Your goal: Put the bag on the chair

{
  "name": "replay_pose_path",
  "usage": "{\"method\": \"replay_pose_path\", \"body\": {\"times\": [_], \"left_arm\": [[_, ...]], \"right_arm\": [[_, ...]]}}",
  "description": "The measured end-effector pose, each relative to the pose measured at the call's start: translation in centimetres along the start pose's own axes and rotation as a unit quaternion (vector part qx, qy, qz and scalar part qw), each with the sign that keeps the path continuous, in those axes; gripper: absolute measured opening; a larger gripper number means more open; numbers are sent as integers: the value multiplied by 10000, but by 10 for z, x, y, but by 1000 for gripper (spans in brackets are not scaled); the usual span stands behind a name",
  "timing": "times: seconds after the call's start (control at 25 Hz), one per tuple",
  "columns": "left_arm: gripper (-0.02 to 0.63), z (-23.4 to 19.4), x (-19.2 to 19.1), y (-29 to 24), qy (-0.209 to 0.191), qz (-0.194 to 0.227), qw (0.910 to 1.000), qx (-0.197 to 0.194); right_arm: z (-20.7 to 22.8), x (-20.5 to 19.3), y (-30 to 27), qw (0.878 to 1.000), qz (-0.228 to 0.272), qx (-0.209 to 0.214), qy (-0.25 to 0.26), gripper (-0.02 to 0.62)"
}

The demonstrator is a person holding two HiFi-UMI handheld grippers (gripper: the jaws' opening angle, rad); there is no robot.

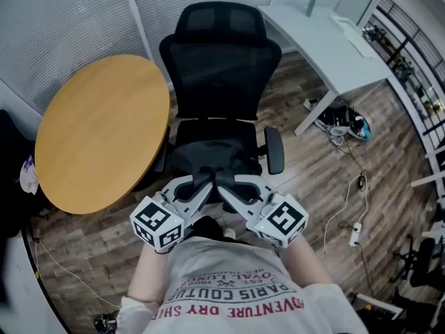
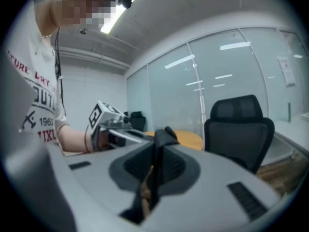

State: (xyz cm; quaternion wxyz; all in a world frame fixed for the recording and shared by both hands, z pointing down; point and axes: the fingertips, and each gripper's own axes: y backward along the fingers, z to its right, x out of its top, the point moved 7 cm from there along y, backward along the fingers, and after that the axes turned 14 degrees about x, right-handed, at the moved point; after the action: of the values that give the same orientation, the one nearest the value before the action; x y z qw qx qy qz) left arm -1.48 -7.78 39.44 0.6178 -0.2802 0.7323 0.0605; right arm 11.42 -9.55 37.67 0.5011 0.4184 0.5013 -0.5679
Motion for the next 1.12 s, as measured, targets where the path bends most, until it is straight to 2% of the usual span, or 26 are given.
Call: {"method": "replay_pose_path", "body": {"times": [0.28, 0.48, 0.72, 1.12], "left_arm": [[54, -38, 11, -70, -63, -233, 9996, -130], [54, -70, 25, -112, -82, -391, 9987, -330], [54, -104, 35, -149, -469, -697, 9936, -750], [54, -159, 38, -201, -519, -941, 9911, -786]], "right_arm": [[82, -5, -5, 9992, -60, -324, -234, 49], [137, 0, -15, 9983, -133, -335, -459, 49], [185, 2, -28, 9975, -214, -340, -580, 49], [248, -3, -55, 9954, -336, -466, -769, 49]]}}
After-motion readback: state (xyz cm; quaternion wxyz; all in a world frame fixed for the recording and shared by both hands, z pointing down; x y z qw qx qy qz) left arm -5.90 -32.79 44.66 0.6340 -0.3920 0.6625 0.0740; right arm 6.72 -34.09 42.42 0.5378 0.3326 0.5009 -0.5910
